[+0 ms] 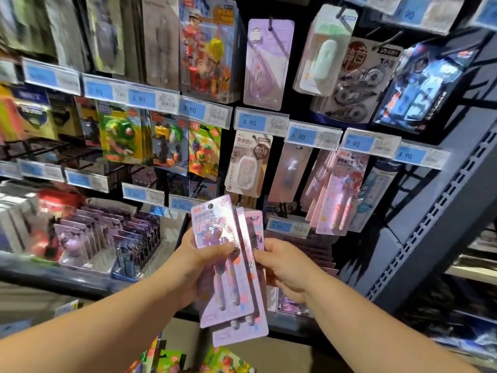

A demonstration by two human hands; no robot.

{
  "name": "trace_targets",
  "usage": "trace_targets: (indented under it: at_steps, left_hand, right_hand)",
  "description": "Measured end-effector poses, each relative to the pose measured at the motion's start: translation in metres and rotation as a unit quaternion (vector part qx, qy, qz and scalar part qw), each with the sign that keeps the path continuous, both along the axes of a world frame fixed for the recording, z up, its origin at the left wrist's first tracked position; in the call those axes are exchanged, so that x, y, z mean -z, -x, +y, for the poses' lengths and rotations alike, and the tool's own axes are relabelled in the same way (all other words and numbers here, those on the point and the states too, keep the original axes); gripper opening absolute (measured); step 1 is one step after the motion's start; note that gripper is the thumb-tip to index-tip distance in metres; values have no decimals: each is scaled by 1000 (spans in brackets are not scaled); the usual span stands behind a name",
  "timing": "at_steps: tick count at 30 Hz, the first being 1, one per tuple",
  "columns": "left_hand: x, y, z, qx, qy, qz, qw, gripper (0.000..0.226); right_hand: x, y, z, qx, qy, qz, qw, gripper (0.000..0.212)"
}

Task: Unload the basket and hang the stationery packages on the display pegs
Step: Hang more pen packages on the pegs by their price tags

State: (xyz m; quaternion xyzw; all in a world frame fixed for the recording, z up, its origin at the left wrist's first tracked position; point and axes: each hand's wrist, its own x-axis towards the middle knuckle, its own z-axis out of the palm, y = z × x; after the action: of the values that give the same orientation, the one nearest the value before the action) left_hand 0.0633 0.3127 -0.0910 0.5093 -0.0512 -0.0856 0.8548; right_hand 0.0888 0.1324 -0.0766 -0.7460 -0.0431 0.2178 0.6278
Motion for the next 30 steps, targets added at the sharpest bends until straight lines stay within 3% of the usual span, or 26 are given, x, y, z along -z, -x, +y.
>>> trace_targets:
  at_steps: [9, 18, 25, 30]
  left_hand:
    - [0, -3, 2, -33, 17, 9, 999, 55]
    - [-3, -3, 2, -63, 21, 4, 998, 57]
    - [0, -3, 10, -98, -8, 24, 995, 53]
    - [4, -3, 11, -84, -8, 27, 996, 63]
  right_hand:
    - [-4, -2, -3, 41, -55, -31, 997, 16]
    - [-4, -1, -9, -3, -62, -32, 998, 34]
    - [-10, -10, -26, 99, -101, -66, 988, 22]
    - [-18, -25, -63, 270, -139, -127, 944, 13]
